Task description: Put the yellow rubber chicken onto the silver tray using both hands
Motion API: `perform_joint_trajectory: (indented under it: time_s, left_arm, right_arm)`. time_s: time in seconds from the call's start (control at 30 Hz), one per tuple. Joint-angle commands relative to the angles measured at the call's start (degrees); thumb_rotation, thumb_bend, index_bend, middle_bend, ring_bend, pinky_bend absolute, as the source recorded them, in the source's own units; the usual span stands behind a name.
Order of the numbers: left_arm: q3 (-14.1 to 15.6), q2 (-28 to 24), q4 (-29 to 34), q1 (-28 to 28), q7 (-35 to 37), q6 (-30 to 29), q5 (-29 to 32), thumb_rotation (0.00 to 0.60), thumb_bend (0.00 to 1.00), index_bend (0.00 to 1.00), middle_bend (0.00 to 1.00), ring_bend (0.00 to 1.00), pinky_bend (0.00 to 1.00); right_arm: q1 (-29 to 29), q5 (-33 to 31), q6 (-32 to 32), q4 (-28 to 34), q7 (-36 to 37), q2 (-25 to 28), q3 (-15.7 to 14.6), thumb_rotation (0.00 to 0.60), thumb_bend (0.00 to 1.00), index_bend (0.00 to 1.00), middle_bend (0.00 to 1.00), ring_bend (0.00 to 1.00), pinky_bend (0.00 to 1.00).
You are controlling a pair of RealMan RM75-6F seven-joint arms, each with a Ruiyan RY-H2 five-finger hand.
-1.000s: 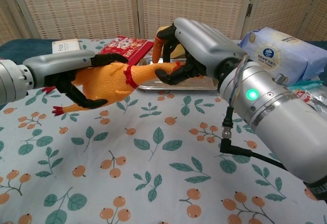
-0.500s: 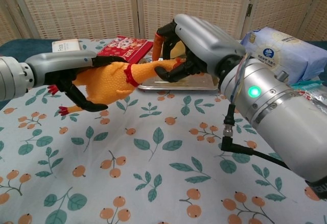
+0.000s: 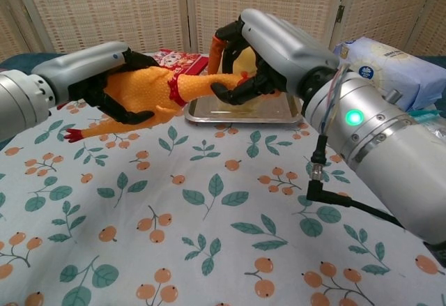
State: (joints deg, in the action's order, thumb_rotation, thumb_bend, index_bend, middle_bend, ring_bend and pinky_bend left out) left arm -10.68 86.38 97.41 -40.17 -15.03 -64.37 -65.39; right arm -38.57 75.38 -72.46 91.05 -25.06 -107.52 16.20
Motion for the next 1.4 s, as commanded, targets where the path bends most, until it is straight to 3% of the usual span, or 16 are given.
perform_joint_trajectory:
  time_s: [0.03,0.23,0.37,0.4,0.5,0.57,0.67,0.77,1.0,1.2,1.4]
  left_arm:
    - [0.26,0.32,-0.13,0.13,-0.88,-0.33,-0.69,0.600,0.72,0.93,0.93,0.86,0.89]
    - [0.42,0.78,-0.25,0.44,-0.65,-1.47,-3.17,0.600,0.70,0.94,0.92,0.84,0.87]
    - [0.64,0.67,-0.18,0.50,-0.78,-1.45,-3.77,0.600,0.63,0.89,0.81,0.71,0.72]
    - [0.61,0.69,-0.18,0.53,-0.59,-1.53,-4.01,0.600,0.60,0.82,0.74,0.65,0.67]
    - [1.43,-0.38,0.23,0.50,0.51,0.14,-4.68,0.600,0.45,0.14,0.14,0.13,0.34]
    - [1.18,-1.74,1.04,0.43,4.21,2.70,-3.78,0.600,0.40,0.00,0.01,0.01,0.23]
    - [0.47,-2.85,1.02,0.44,8.59,4.34,-3.83,0.600,0.33,0.00,0.00,0.00,0.06]
    - [0.02,-3.57,0.93,0.48,11.10,5.01,-4.28,0.600,0.30,0.00,0.00,0.00,0.00]
    - [-0.02,-4.66,1.98,0.43,13.92,6.64,-4.51,0.600,0.29,0.00,0.00,0.00,0.00]
    - [0.30,-8.79,5.28,0.04,17.77,11.25,-3.53,0.600,0.28,0.00,0.00,0.00,0.00]
    - [-0.34,-12.36,7.61,0.26,26.07,15.30,-3.33,0.600,0.28,0.00,0.00,0.00,0.00]
  right_arm:
    - [0.01,-0.12,0.01,0.12,-0.11,0.05,-0.04,0.600,0.42,0.97,0.76,0.85,1.00]
    - [-0.03,-0.38,0.09,-0.01,-0.22,0.02,-0.04,0.600,0.42,0.97,0.76,0.85,1.00]
    - [-0.06,-0.47,0.10,-0.09,-0.15,-0.02,0.02,0.600,0.42,0.97,0.76,0.85,1.00]
    - [-0.08,-0.47,0.09,-0.15,-0.16,-0.05,0.03,0.600,0.42,0.97,0.76,0.85,1.00]
    - [-0.11,-0.47,0.12,-0.28,0.00,-0.11,-0.02,0.600,0.42,0.97,0.76,0.85,1.00]
    - [-0.10,-0.50,0.05,-0.48,-0.34,-0.13,-0.14,0.600,0.42,0.97,0.76,0.85,1.00]
    - [-0.07,-0.53,-0.03,-0.59,-0.48,-0.07,-0.16,0.600,0.42,0.97,0.76,0.85,1.00]
    - [-0.06,-0.69,0.11,-0.82,-0.59,-0.02,-0.26,0.600,0.42,0.97,0.76,0.85,1.00]
    - [-0.14,-0.51,-0.01,-1.17,-0.89,-0.13,-0.39,0.600,0.42,0.97,0.76,0.85,1.00]
    - [-0.17,-0.52,-0.42,-2.16,-0.96,-0.21,0.04,0.600,0.42,0.97,0.76,0.85,1.00]
    - [-0.15,0.14,-1.38,-3.99,-1.91,-0.21,0.12,0.600,0.42,0.98,0.76,0.85,1.00]
